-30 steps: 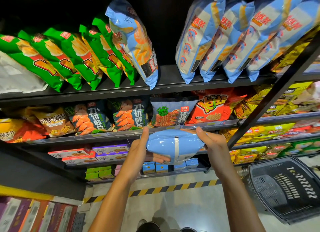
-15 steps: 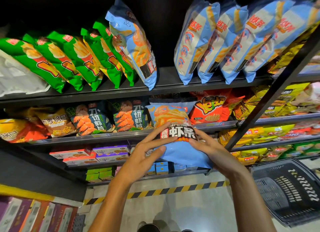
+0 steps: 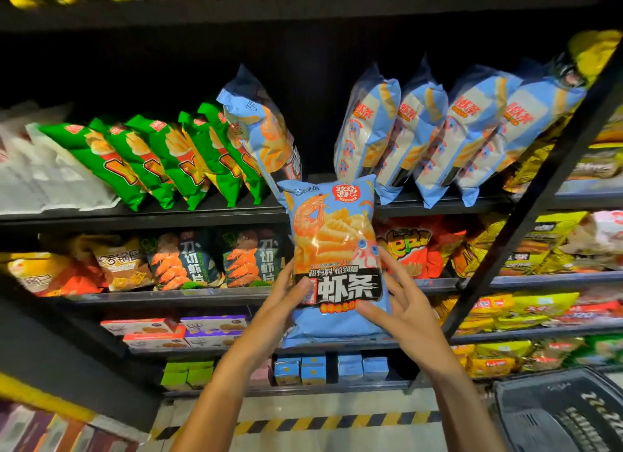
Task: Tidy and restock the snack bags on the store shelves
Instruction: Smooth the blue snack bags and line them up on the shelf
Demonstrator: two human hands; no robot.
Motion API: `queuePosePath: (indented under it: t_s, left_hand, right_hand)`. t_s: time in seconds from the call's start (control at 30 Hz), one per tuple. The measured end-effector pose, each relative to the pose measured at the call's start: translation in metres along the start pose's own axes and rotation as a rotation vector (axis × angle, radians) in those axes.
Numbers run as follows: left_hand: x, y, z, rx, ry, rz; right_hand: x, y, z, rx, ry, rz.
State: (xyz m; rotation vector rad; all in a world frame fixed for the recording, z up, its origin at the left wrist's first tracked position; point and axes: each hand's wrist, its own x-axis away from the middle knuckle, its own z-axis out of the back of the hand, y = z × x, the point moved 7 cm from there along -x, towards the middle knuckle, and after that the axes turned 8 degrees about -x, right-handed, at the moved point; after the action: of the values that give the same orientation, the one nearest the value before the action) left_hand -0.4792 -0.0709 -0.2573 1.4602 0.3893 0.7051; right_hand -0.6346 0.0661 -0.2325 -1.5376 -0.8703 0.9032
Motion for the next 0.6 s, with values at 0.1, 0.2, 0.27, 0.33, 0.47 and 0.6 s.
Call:
queuePosePath:
  t_s: [0.1,0.2,0.27,0.33,0.47,0.6]
  left_hand:
    - [-0.001,0.027,-0.012,0.039,0.020,-0.051]
    - [-0.004,0.048,-0.009,-0.004,0.085,-0.132]
    - [-0.006,0.063,-0.002,0.003,0.143,-0.182]
    - [-0.010,0.082,0.005,0.018,0.227,-0.253]
    - [-0.028,0.117,0.021,-0.007,0.380,-0.418]
    - [-0.052,0.139,0.031,-0.083,0.497,-0.530]
  right_hand:
    - [-0.014,-0.011,0.007,0.036,-0.043,0.055]
    - [-0.034,-0.028,0.010,0.050,-0.123,0.095]
    - [-0.049,-0.039,0.010,0.049,-0.183,0.108]
    - [-0.067,-0.048,0.013,0.060,-0.204,0.116]
    - [-0.103,-0.065,0.027,0.034,-0.078,0.118]
    - [-0.132,-0.071,0.037,0.107,0.110,0.160]
